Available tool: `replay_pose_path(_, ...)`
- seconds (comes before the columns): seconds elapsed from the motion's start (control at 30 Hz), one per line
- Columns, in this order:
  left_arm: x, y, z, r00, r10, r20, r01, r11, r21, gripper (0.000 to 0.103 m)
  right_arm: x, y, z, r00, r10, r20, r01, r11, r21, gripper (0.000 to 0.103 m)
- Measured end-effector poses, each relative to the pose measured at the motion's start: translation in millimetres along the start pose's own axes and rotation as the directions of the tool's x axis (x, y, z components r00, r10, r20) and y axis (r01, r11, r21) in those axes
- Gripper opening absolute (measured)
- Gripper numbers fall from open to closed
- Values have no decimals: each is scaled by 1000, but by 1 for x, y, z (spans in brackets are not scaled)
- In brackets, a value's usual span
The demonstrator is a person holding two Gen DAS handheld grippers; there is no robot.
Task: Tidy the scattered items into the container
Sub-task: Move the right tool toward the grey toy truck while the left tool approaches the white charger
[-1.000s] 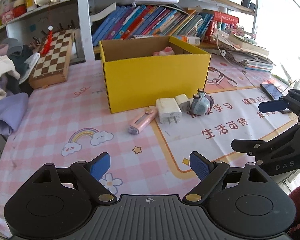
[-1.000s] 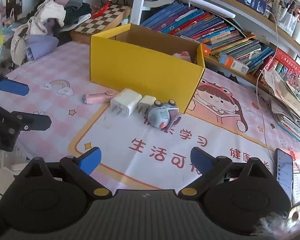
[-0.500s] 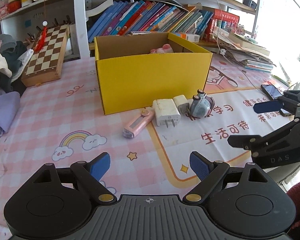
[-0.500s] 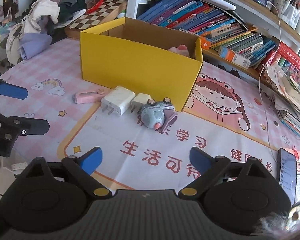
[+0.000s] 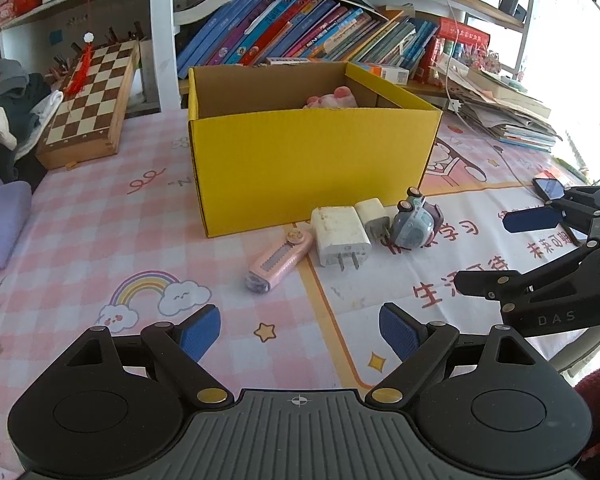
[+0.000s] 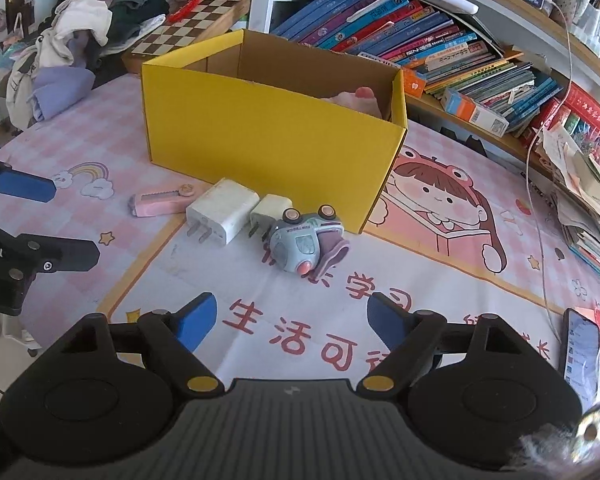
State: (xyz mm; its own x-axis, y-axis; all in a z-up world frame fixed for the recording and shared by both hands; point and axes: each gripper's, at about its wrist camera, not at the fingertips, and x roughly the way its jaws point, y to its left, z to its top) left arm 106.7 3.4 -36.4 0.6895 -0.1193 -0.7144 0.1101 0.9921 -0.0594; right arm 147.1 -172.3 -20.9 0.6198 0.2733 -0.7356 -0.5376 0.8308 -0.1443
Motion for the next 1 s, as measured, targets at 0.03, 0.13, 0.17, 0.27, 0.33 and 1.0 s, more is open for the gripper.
replay_pose_path(0.03, 2, 0, 1, 1000, 0, -3, 0, 1000, 2, 89, 2, -1, 1, 1000, 2, -3, -2, 1000, 0, 83)
replay_pose_path(0.13, 7, -2, 5, 1000, 2, -8, -2, 1000, 10, 89, 7, -4, 5, 1000, 8, -3, -8, 1000, 2, 83)
replay_pose_path(0.17, 8, -2, 6, 1000, 3, -9, -3, 1000, 12, 89, 8, -6, 6, 1000, 10, -2, -10, 1000, 2, 83)
replay_pose_path(0.27, 12, -3, 10, 1000, 9, -10, -9, 1000, 12, 89, 12, -9, 10, 1000, 19, 1, -19, 1000, -1, 83)
replay_pose_path(0.33, 15, -3, 13, 1000, 12, -12, -12, 1000, 7, 89, 15, -11, 12, 1000, 23, 1, -23, 1000, -8, 83)
replay_pose_path(1.0, 37, -7, 29, 996, 81, -38, -81, 997, -6, 89, 50, -31, 34, 995, 92, -27, -93, 994, -57, 75)
